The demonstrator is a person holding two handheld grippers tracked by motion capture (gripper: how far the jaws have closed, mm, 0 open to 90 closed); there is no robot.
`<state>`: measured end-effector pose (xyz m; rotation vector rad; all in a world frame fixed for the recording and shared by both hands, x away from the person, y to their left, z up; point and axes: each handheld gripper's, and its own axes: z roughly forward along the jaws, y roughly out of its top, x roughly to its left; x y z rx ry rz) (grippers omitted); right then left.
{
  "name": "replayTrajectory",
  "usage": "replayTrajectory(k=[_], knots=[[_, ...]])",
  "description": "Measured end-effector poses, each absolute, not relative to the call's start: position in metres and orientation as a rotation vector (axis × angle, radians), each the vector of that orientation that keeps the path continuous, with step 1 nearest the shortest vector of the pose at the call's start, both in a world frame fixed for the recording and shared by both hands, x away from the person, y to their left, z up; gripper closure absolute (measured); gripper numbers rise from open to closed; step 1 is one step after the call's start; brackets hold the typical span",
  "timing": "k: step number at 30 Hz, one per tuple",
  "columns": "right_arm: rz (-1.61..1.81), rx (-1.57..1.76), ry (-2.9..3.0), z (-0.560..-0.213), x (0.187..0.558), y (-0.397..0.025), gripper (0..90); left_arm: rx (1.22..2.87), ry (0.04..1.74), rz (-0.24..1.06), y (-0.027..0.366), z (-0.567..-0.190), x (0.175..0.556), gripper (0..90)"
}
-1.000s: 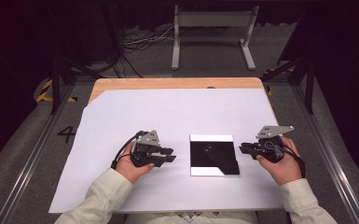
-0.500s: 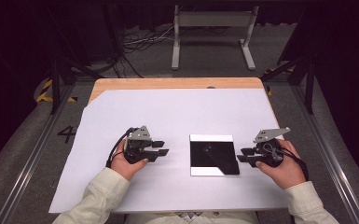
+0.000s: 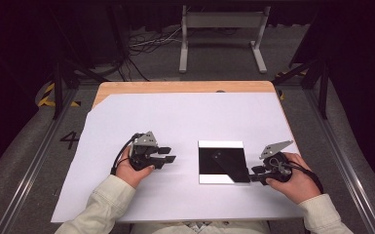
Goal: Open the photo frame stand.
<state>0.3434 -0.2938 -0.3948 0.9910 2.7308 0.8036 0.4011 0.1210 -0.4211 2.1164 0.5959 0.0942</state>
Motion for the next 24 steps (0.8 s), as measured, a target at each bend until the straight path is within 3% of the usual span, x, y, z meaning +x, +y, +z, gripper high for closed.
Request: replayTrajectory(k=[9, 24], knots=[[0.718, 0.995, 2.818, -0.403, 0.341, -0.292, 65.3, 2.117, 0.593, 0.086, 0.119, -0.422, 0.401, 58.9], [0.597, 0.946, 2.888, -0.409, 0.342, -0.287, 78.6, 2.117, 0.597, 0.075, 0.119, -0.423, 0.401, 58.7]])
